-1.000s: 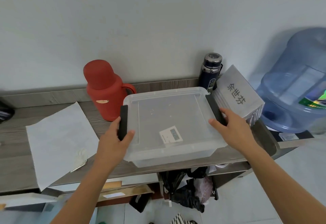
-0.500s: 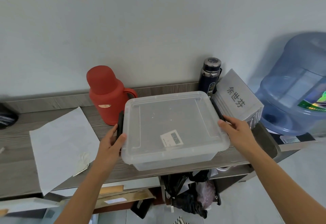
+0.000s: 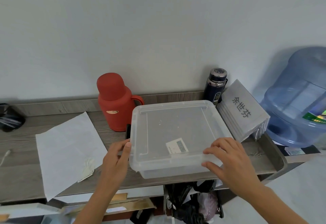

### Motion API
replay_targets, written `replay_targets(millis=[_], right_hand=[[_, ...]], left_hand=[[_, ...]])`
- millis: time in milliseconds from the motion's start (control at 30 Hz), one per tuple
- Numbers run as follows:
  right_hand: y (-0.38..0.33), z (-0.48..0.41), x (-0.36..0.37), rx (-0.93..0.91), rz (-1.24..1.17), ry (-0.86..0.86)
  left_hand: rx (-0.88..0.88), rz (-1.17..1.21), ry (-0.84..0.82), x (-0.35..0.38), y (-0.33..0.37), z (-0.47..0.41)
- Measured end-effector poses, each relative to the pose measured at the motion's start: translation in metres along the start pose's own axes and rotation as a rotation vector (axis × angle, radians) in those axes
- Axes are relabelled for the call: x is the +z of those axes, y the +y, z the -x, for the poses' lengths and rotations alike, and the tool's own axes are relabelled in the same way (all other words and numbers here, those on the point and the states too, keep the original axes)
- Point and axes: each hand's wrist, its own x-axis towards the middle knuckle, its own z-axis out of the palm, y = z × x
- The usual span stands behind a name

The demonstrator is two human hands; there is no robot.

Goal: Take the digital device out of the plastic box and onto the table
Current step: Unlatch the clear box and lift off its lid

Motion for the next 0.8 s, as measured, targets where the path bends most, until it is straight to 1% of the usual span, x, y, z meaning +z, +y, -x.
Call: replay_targets(millis=[67, 167, 267, 367, 467, 633, 700, 800], right_hand=[[0.000, -0.005, -0.012, -0.021, -0.005, 0.068], [-0.005, -0.026, -0.041, -0.003, -0.055, 0.176], [-0.006, -0.060, -0.062, 0.017, -0.103, 0.235], [-0.007, -0.090, -0.070, -0.020, -0.098, 0.288], [-0.006, -0.108, -0.070, -0.047, -0.117, 0.261], [0.006, -0.123, -0.046, -0.067, -0.152, 0.160], [0.016, -0.126, -0.037, -0.040, -0.181, 0.152], [0.033, -0.136, -0.032, 0.047, -0.175, 0.141]], left_hand=[[-0.009, 0.034, 0.004, -0.003, 0.002, -0.001], [-0.015, 0.056, 0.023, -0.007, 0.002, -0.003], [-0.036, 0.008, -0.001, -0.006, -0.002, -0.007], [-0.070, -0.030, -0.048, -0.004, -0.004, -0.009], [-0.103, -0.014, -0.074, -0.004, -0.006, -0.010], [-0.169, 0.138, -0.101, -0.004, 0.000, -0.010], [-0.192, 0.161, -0.131, -0.003, 0.001, -0.009], [-0.229, 0.194, -0.204, -0.001, 0.005, -0.008]])
